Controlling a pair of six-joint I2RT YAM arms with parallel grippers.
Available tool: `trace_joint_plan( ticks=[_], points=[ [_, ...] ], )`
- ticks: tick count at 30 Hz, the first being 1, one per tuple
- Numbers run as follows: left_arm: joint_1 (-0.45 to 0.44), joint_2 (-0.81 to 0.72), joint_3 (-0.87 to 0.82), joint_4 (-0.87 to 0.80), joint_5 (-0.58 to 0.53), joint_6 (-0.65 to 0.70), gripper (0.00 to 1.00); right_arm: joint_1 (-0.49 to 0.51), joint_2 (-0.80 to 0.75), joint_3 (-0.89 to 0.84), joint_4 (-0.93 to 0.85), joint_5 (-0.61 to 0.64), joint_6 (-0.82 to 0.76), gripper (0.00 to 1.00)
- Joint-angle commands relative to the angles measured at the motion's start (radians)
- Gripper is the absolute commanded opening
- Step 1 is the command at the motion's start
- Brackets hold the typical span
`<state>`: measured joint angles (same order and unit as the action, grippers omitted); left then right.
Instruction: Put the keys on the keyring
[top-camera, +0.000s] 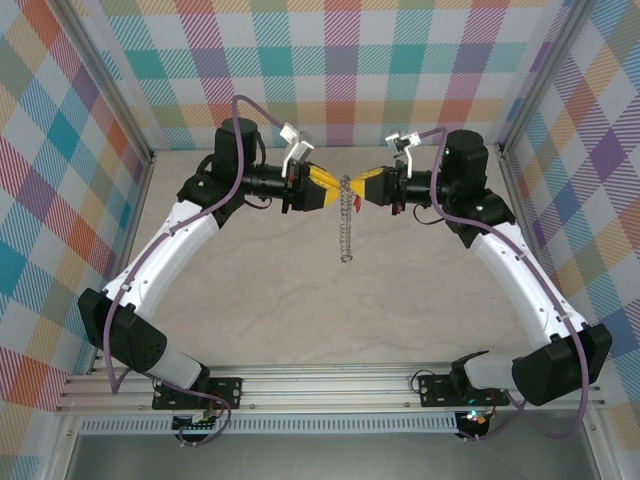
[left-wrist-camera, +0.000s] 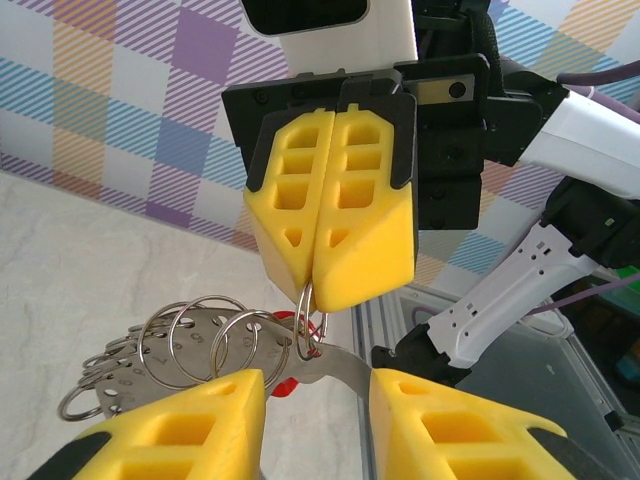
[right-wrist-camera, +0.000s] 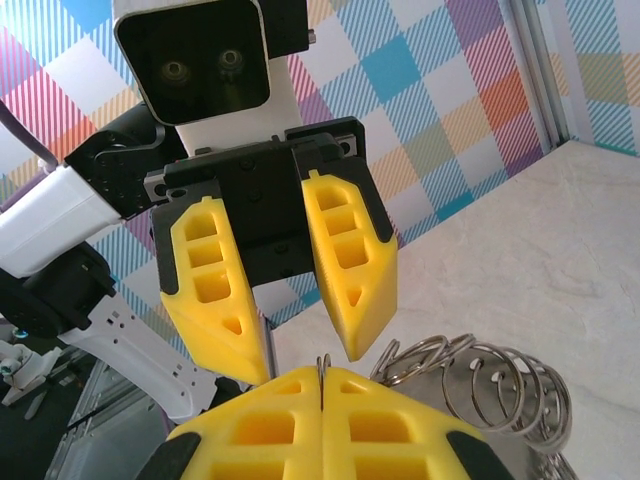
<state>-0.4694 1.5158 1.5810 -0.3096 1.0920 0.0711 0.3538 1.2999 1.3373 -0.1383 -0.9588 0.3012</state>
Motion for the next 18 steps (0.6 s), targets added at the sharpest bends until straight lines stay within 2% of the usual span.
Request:
trace_joint_plan(
  ticks=[1, 18],
  points=[
    [-0.004, 0.006, 0.030, 0.023, 0.029, -0.011, 0.33, -0.003, 0.007, -0.004, 0.066, -0.039, 0.016, 0.00],
    [-0.021, 0.023, 0.033, 0.142, 0.016, -0.073, 0.32, -0.001, 0.016, -0.018, 0.084, -0.046, 0.027, 0.00]
  ],
)
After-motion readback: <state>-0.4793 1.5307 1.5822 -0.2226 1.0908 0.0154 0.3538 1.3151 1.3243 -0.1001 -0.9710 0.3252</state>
